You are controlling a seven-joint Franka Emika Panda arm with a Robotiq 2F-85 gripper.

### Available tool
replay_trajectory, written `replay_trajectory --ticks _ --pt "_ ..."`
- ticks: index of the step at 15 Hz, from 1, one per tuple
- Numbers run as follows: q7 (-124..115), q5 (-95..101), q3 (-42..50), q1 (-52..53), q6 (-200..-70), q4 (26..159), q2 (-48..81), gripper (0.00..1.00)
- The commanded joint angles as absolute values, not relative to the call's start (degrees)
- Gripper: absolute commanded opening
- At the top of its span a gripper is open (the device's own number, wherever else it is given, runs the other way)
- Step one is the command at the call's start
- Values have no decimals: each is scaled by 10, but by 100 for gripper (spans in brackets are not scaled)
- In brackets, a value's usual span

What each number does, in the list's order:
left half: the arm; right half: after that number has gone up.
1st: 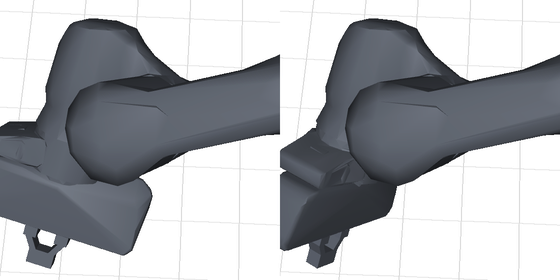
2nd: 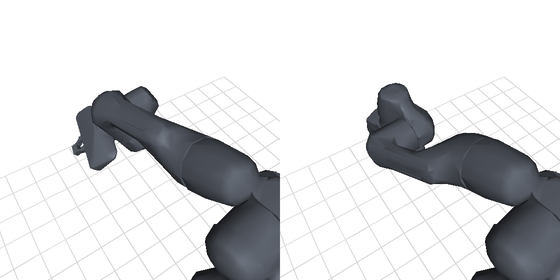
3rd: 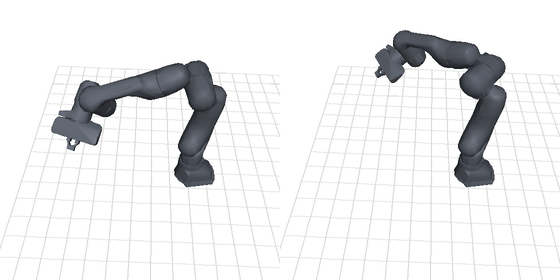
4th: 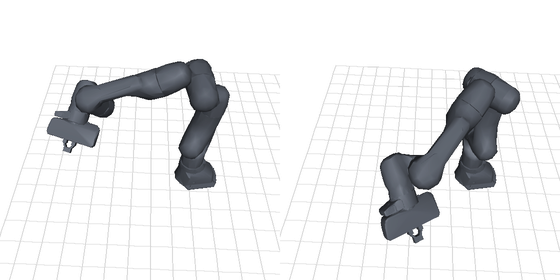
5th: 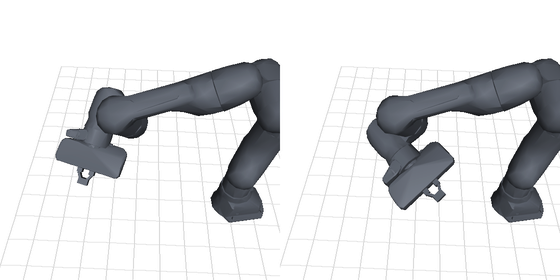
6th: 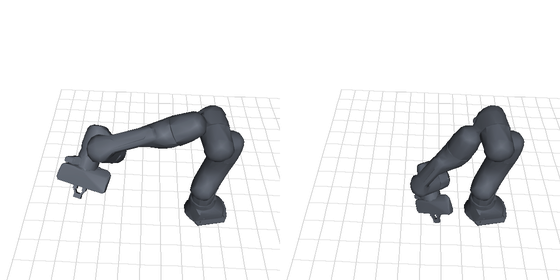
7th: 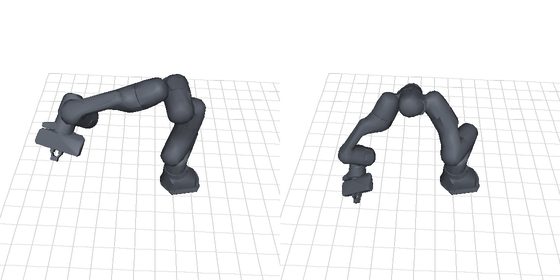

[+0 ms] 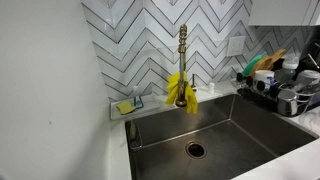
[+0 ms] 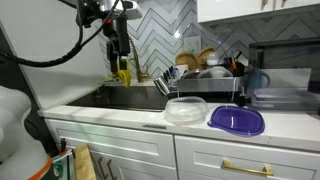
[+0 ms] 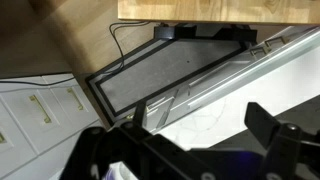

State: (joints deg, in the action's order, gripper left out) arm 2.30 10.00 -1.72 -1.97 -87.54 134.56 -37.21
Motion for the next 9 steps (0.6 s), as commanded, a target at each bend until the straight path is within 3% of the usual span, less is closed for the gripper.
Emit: replay_trajectory --ticks 1,9 --pt "19 103 -10 -10 -873 1344 -371 100" --pt "-2 103 -25 -7 -891 1348 -366 100"
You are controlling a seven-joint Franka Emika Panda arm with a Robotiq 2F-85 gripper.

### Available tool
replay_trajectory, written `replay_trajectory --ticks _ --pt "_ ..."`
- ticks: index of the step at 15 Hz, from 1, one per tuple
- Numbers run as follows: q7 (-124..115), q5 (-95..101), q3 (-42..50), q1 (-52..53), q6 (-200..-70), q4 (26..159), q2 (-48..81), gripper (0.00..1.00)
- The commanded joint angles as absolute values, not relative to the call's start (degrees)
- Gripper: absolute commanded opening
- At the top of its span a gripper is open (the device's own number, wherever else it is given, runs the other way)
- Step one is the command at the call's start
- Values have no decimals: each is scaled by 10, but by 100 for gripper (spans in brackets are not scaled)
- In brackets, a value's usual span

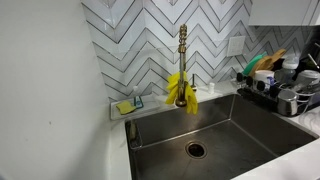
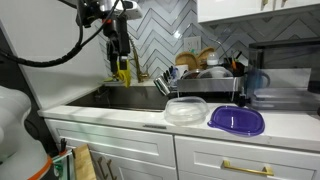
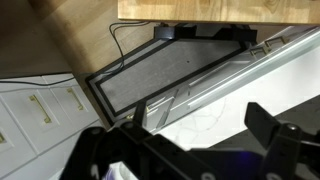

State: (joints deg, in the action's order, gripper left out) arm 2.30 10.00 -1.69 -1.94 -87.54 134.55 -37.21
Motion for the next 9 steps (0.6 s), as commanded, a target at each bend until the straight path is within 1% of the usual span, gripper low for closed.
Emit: replay_trajectory --ticks 1,2,4,9 --pt "-5 92 -31 2 -900 1343 -358 100" --pt "-7 80 -41 16 -922 1337 -349 100" --pt "-24 57 -68 43 -1017 1329 -326 100" --pt "-48 38 -138 94 -1249 1273 -202 100"
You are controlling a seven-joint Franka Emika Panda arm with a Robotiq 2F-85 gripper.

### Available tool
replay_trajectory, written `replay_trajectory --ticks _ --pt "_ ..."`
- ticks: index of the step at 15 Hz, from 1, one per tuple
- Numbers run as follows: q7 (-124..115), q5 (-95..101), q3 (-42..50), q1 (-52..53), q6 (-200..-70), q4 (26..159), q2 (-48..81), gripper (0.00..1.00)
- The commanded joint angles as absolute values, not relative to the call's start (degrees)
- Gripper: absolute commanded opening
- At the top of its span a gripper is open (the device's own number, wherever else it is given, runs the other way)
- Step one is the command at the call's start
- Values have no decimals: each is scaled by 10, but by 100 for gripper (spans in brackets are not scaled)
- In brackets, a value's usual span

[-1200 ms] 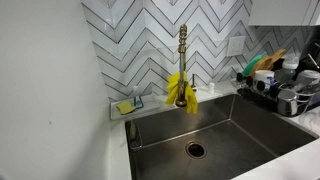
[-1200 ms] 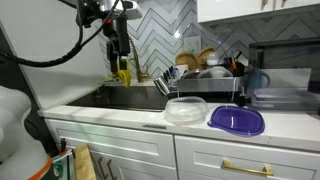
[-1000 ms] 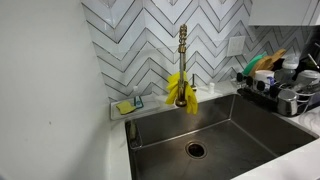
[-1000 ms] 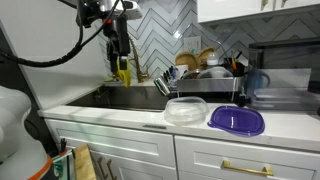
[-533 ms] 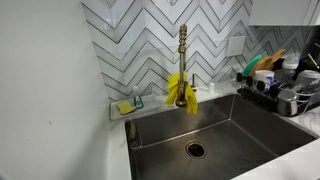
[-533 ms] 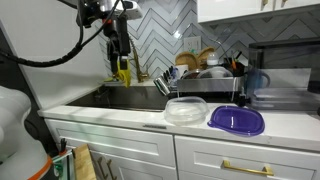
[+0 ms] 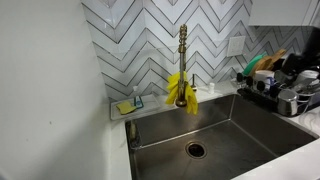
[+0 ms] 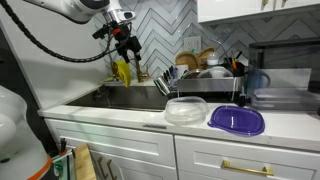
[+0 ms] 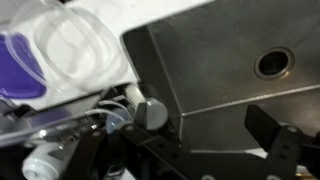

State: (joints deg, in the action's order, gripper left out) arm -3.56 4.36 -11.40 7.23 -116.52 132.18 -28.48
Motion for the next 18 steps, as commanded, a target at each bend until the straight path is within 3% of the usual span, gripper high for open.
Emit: replay_trajectory --ticks 1,2,12,18 --pt "-54 42 -148 98 -1288 1262 -173 100" --pt "-48 46 -135 94 -1248 1298 -233 100" --pt "-54 45 -144 101 -1287 1258 -168 100" --pt "-2 -46 -137 125 -1430 1230 -41 100"
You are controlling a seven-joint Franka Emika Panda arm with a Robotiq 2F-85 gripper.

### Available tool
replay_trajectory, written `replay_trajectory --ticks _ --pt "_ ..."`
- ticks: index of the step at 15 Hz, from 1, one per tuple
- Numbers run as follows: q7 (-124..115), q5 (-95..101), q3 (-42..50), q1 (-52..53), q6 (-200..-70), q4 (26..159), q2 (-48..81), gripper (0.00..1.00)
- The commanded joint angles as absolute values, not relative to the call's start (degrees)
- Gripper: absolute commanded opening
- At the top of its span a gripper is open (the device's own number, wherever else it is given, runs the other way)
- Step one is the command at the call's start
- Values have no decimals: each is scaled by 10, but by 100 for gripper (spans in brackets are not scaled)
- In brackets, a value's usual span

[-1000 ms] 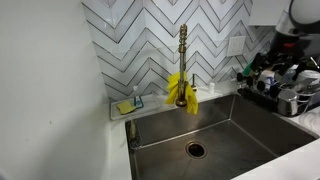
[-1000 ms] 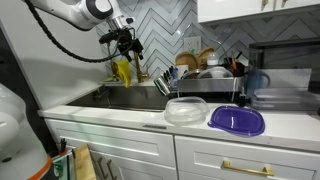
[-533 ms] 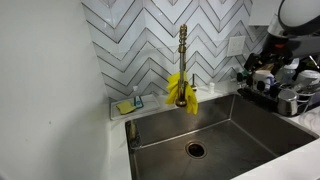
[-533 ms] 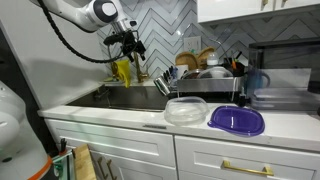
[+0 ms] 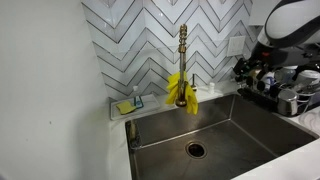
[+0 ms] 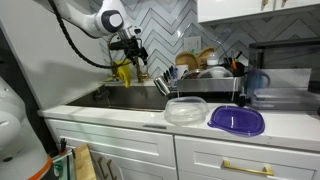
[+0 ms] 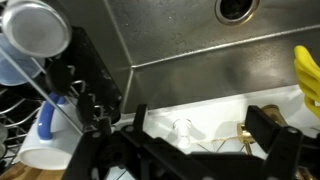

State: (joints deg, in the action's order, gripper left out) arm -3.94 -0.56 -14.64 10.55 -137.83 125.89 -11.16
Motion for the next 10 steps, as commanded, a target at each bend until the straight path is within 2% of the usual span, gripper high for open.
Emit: replay_trajectory --ticks 1,5,6,10 --pt "18 -66 -137 130 -1453 1219 -18 100" --pt "90 -103 -153 137 -1503 1147 75 100" --pt "53 -80 -146 131 -1495 1191 31 100" --pt "71 -83 -152 134 -1498 1146 77 100"
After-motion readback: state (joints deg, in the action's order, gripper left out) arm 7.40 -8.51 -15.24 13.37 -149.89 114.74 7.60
